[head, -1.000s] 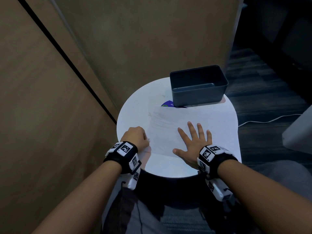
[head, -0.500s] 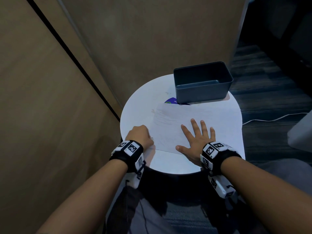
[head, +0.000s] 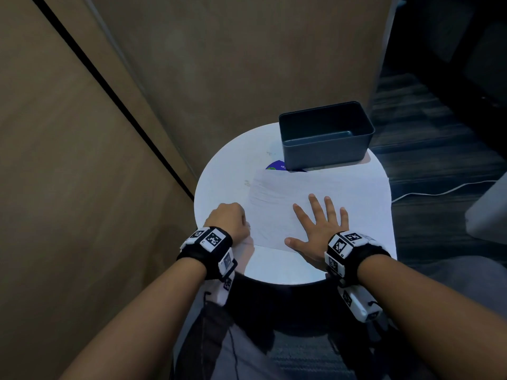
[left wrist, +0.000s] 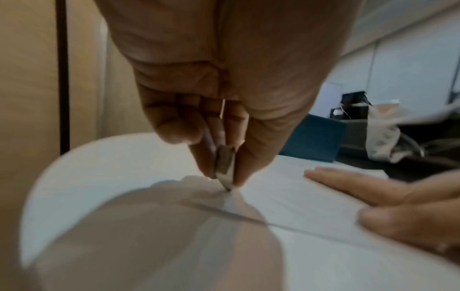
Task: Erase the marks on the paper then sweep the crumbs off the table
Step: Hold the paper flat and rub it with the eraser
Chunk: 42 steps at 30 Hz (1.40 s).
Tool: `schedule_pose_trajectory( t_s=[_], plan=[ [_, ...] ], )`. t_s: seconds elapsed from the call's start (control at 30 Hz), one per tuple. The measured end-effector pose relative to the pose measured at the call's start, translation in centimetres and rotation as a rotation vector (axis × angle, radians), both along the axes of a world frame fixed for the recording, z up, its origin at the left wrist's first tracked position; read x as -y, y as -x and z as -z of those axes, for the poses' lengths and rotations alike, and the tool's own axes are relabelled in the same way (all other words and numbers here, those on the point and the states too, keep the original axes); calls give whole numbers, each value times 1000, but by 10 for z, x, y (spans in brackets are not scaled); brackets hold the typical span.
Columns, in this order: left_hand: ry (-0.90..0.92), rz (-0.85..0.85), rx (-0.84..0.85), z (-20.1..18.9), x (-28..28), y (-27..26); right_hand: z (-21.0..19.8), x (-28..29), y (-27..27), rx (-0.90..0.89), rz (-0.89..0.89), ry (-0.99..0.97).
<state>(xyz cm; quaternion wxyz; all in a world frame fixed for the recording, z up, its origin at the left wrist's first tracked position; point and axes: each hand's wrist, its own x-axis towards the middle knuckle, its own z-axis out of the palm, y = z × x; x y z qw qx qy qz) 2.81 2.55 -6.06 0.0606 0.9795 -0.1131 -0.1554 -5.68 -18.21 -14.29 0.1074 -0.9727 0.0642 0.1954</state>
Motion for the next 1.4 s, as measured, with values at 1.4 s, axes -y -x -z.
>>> schedule_pose_trajectory(
  t_s=[1.4],
  plan=[
    [169, -124, -63, 7, -1, -3, -1, -3, 3, 22, 7, -14]
  ],
)
